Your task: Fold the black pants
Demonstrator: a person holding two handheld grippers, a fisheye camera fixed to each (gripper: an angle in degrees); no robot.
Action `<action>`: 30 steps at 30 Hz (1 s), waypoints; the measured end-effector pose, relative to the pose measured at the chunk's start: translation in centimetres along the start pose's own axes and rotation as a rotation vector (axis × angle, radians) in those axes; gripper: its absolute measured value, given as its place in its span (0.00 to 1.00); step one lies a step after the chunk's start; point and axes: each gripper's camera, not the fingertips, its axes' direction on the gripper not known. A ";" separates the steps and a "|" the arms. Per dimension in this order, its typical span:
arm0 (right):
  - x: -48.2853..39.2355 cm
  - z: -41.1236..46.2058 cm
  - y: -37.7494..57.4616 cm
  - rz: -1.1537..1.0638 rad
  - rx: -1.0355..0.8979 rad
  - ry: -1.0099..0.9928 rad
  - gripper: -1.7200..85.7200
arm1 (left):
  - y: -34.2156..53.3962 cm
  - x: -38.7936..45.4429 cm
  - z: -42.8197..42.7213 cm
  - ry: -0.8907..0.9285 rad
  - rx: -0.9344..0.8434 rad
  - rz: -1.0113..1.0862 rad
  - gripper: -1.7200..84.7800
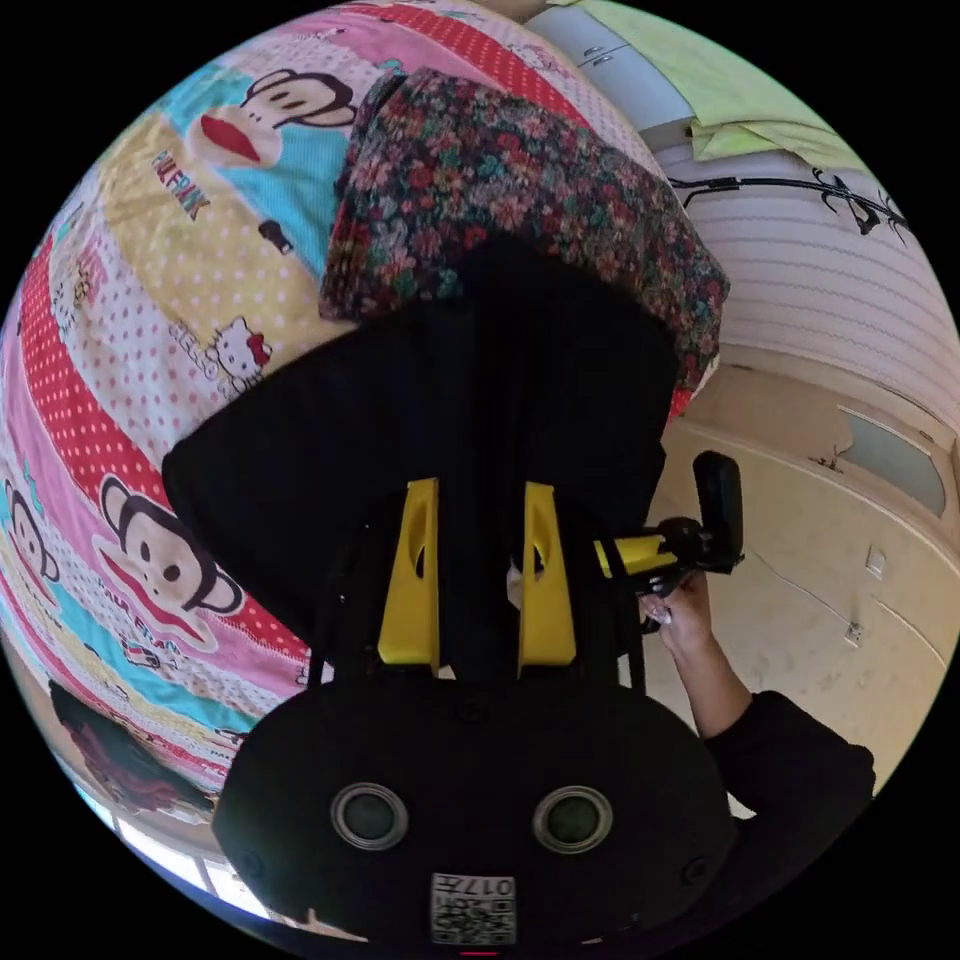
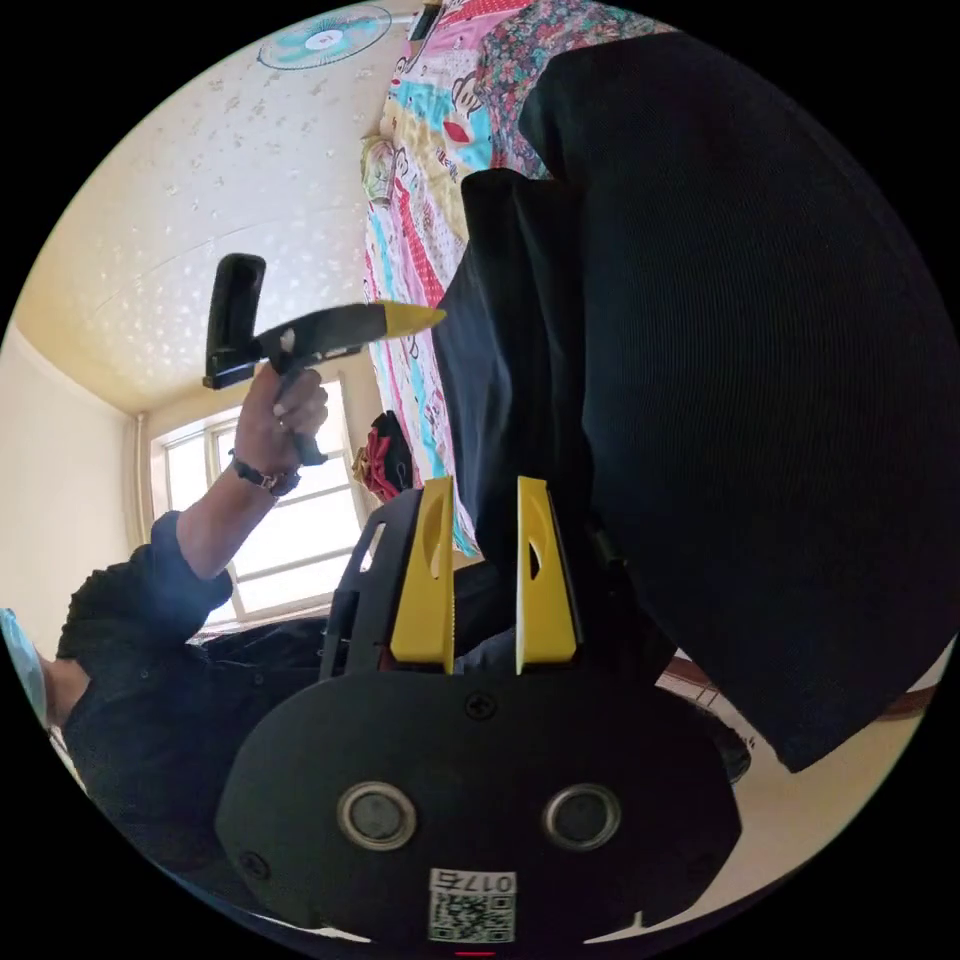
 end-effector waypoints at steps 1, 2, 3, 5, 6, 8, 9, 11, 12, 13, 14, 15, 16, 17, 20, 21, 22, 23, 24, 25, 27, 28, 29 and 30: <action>-0.1 0.6 -0.9 -0.004 -0.024 0.072 0.16 | -1.0 0.4 -0.1 -0.042 0.031 -0.001 0.20; -0.2 1.2 -1.9 0.000 -0.043 0.153 0.17 | -1.5 0.6 0.0 -0.073 0.042 -0.009 0.20; -0.2 1.5 -2.3 0.006 -0.049 0.191 0.18 | -2.5 0.7 0.5 -0.142 0.042 -0.034 0.21; 0.2 3.1 -3.7 0.018 -0.076 0.276 0.16 | -3.8 0.5 2.7 -0.189 -0.034 -0.054 0.21; 0.4 3.5 -3.9 0.020 -0.081 0.288 0.15 | -4.2 0.1 4.3 -0.206 -0.077 -0.067 0.20; 1.8 5.7 -4.5 0.016 -0.125 0.244 0.12 | -3.8 0.0 4.9 -0.212 -0.056 -0.086 0.19; 2.4 6.3 -4.6 0.025 -0.143 0.218 0.11 | -3.3 0.0 4.8 -0.198 -0.044 -0.091 0.18; 3.9 6.5 -4.4 0.073 -0.108 0.190 0.09 | -2.4 0.0 4.3 -0.187 -0.049 -0.094 0.14; 4.1 6.4 -4.3 0.067 -0.109 0.184 0.09 | -1.5 -0.5 3.8 -0.147 -0.068 -0.109 0.08; 4.5 6.0 -4.1 0.058 -0.116 0.157 0.08 | -0.3 -1.6 2.9 -0.081 -0.059 -0.148 0.07; 5.0 5.5 -3.6 0.050 -0.111 0.113 0.07 | 0.4 -2.3 2.4 -0.025 -0.042 -0.168 0.07; 5.3 5.2 -3.4 0.045 -0.111 0.084 0.07 | 2.1 -4.0 1.1 0.103 0.006 -0.213 0.07; 5.6 4.8 -2.8 0.015 -0.121 0.022 0.06 | 4.1 -6.0 -0.2 0.244 0.068 -0.263 0.07; 5.7 4.5 -2.2 -0.047 -0.148 -0.096 0.06 | 5.2 -7.0 -0.9 0.313 0.097 -0.286 0.07; 5.0 4.8 -0.9 -0.168 -0.200 -0.352 0.05 | 10.0 -10.3 -4.1 0.600 0.203 -0.249 0.06; 4.6 5.1 -0.6 -0.194 -0.218 -0.383 0.05 | 11.6 -10.7 -5.8 0.669 0.226 -0.144 0.06; 3.4 5.8 -0.2 -0.253 -0.258 -0.422 0.05 | 13.3 -11.0 -7.7 0.714 0.243 -0.057 0.06; 1.4 6.8 0.3 -0.336 -0.309 -0.426 0.04 | 14.1 -11.1 -8.6 0.731 0.251 -0.029 0.06; 0.2 7.4 0.5 -0.382 -0.334 -0.421 0.04 | 15.6 -11.5 -10.4 0.756 0.266 0.015 0.06; -2.2 8.5 1.0 -0.464 -0.369 -0.424 0.04 | 17.1 -11.9 -12.2 0.775 0.281 0.055 0.05; -5.9 10.1 1.4 -0.578 -0.404 -0.460 0.04 | 19.1 -12.3 -14.9 0.794 0.299 0.113 0.04; -8.4 11.1 1.6 -0.650 -0.420 -0.494 0.04 | 20.3 -12.6 -16.8 0.798 0.319 0.146 0.04; -11.0 11.9 1.8 -0.725 -0.421 -0.521 0.04 | 20.9 -12.7 -17.7 0.798 0.333 0.164 0.03; -12.3 12.2 1.9 -0.761 -0.417 -0.532 0.04 | 22.3 -12.9 -19.8 0.793 0.362 0.208 0.03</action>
